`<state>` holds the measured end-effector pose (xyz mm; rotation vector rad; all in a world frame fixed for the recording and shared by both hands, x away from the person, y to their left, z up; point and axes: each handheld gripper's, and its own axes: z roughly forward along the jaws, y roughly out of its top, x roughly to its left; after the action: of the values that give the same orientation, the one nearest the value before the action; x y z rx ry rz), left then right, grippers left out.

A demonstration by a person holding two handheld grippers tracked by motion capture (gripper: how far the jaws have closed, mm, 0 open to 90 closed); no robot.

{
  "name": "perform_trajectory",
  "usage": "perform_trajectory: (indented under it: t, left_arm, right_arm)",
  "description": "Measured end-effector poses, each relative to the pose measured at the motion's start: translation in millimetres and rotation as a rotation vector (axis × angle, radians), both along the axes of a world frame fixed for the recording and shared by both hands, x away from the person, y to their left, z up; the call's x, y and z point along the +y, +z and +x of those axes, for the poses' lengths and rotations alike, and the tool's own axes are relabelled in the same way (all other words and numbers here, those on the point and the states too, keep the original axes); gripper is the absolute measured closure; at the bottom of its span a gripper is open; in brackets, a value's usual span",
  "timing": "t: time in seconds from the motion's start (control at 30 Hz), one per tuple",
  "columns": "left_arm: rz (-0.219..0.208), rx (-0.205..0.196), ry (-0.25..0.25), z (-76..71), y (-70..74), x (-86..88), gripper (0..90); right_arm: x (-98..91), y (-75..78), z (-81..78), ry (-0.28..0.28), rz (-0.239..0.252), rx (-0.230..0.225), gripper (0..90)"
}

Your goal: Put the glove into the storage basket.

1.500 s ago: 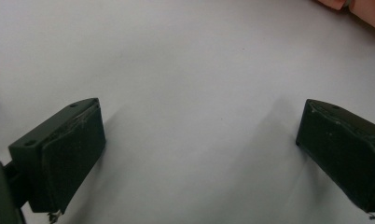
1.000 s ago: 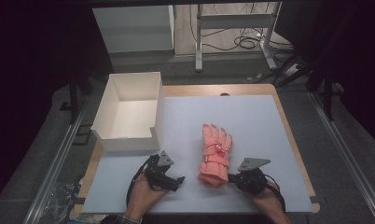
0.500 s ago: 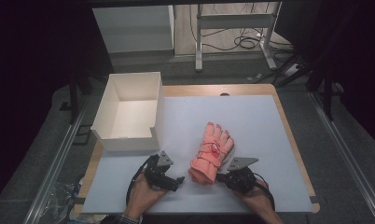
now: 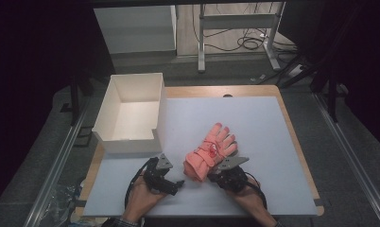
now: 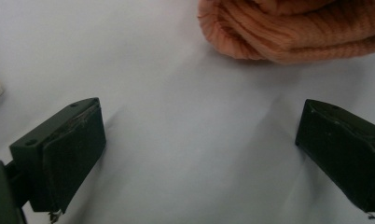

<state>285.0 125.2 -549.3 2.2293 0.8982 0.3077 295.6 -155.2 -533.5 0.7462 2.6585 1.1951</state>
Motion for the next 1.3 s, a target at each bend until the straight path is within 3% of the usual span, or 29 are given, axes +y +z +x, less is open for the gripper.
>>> perform_trajectory:
  t: [0.13, 0.27, 0.53, 0.73, 0.9, 1.17, 1.3]
  left_arm:
    - [0.0, 0.0, -0.001, 0.0, -0.1, 0.0, 1.2]
    - [0.0, 0.001, -0.002, 0.1, -0.1, 0.0, 1.1]
    - [0.001, 0.0, -0.005, 0.3, 0.3, 0.4, 1.2]
    - [-0.003, 0.012, -0.012, 0.2, 1.9, 1.0, 1.2]
    - [-0.017, 0.022, -0.02, -1.2, 7.3, 1.5, 0.7]
    - [-0.052, 0.043, -0.029, -5.3, 26.2, 1.7, 0.0]
    - [-0.054, 0.056, -0.035, -5.0, 34.9, 1.6, 0.0]
  right_arm:
    - [-0.7, 2.0, -1.0, 0.001, -0.002, -0.005, 87.8]
    - [-13.8, 8.8, -1.6, -0.025, 0.005, -0.02, 85.8]
    - [-55.7, 11.7, 10.3, -0.156, -0.008, -0.037, 77.7]
    - [-82.0, 11.2, 20.0, -0.251, -0.015, -0.047, 66.1]
    - [-97.8, 12.8, 25.7, -0.293, -0.061, -0.077, 50.0]
    - [-120.6, 10.3, 34.7, -0.391, -0.077, -0.09, 31.5]
    - [-125.9, 7.3, 38.2, -0.421, -0.104, -0.095, 26.4]
